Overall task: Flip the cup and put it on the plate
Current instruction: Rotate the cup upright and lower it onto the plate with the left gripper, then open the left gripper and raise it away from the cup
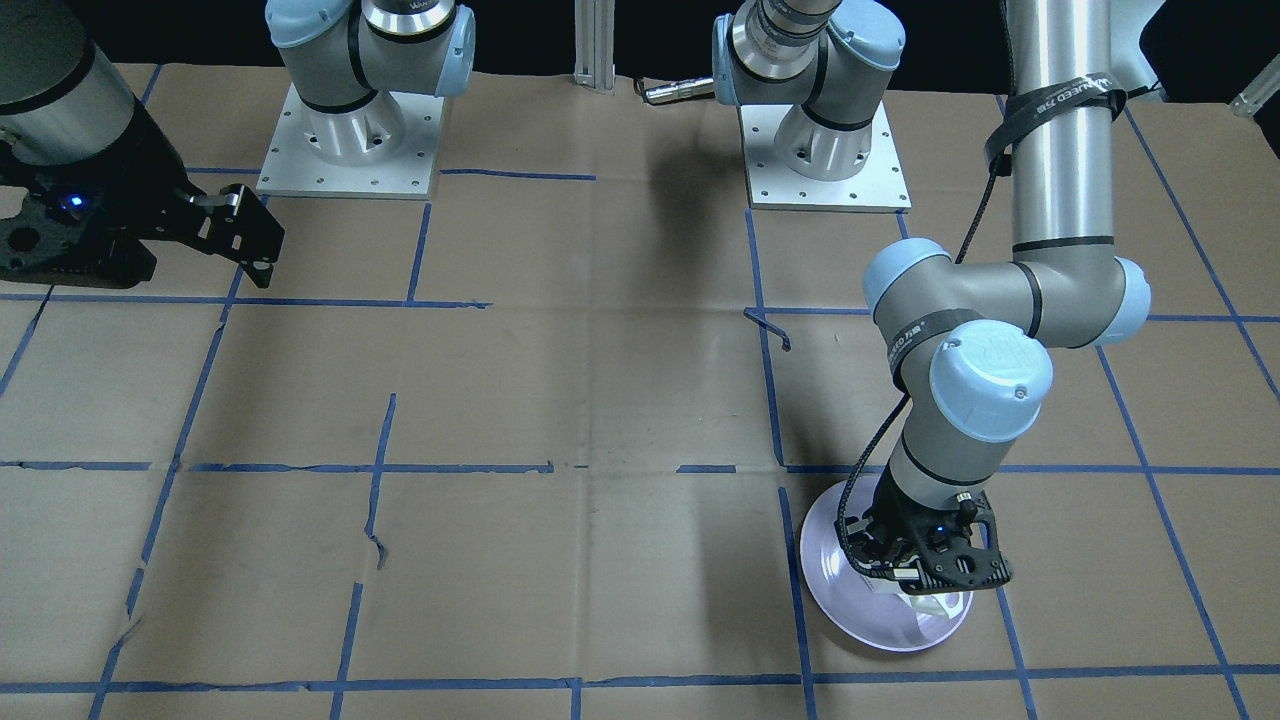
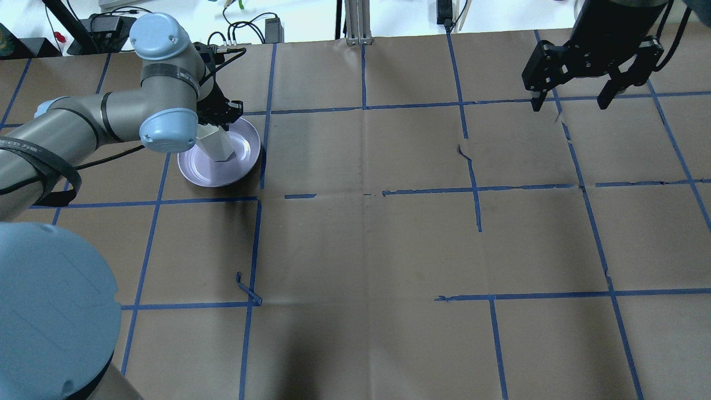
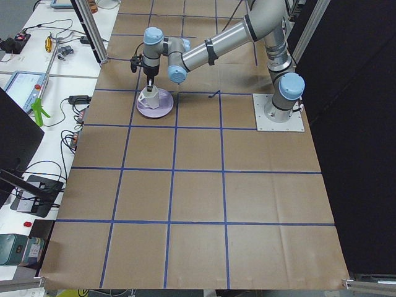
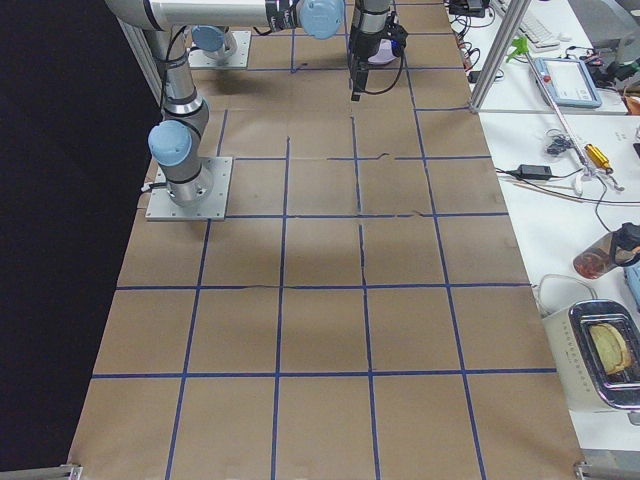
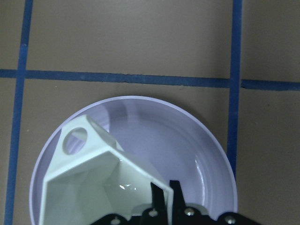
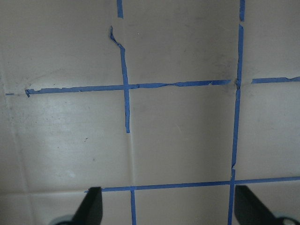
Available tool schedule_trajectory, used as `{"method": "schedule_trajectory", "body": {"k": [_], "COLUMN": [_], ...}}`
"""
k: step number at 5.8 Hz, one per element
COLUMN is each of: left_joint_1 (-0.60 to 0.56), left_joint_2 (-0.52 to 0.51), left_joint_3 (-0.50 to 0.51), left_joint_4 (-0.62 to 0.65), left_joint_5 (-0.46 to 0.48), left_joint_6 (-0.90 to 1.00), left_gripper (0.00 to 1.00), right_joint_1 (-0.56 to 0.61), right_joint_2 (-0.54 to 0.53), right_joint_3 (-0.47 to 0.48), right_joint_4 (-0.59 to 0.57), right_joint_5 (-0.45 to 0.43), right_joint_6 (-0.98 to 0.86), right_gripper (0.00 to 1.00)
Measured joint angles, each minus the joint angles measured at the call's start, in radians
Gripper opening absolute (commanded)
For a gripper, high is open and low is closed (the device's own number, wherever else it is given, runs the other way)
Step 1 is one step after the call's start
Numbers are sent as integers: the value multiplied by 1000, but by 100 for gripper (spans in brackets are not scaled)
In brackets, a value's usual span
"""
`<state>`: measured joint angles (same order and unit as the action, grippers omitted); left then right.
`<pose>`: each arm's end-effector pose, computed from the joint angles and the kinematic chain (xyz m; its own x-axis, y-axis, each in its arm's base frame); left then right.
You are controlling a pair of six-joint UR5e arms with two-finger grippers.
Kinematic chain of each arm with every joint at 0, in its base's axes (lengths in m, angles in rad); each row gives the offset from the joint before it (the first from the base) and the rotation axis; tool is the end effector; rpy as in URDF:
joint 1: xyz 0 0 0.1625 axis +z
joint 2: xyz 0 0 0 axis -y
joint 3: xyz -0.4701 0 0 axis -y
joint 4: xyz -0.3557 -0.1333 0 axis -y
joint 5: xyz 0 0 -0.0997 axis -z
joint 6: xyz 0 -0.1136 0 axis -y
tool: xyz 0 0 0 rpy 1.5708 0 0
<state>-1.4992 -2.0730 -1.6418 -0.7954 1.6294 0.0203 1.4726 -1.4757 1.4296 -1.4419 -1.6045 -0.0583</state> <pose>-0.0801 -0.6530 0.2906 -0.9961 -0.0633 -0.0614 -0.0499 0.9786 -0.1996 0.0808 -0.5003 0.5255 -0.9989 0.0373 0.0287 0.0396 0.9956 0.0845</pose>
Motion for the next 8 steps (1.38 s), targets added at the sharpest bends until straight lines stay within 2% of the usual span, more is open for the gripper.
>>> {"method": "schedule_trajectory", "body": {"k": [1, 2, 4, 5, 7, 8], "left_joint_1": [-3, -6, -7, -7, -8, -10], "left_joint_2": [4, 9, 20, 49, 194, 274], "left_joint_3": [-2, -2, 2, 11, 31, 49], "left_joint_4": [-3, -9, -40, -97, -331, -486], "left_joint_5": [2, 11, 26, 27, 18, -28], "left_joint_6": [1, 1, -4, -4, -11, -27], "left_gripper": [66, 98, 99, 99, 100, 100], "right_joint_1": [0, 0, 0, 0, 0, 0], "right_joint_2": [0, 0, 0, 0, 0, 0], "right_joint_3": [0, 0, 0, 0, 0, 0], "right_joint_4": [0, 0, 0, 0, 0, 0], "right_joint_5": [0, 0, 0, 0, 0, 0], "right_joint_6": [0, 0, 0, 0, 0, 0], "right_gripper": [100, 100, 100, 100, 100, 100]}}
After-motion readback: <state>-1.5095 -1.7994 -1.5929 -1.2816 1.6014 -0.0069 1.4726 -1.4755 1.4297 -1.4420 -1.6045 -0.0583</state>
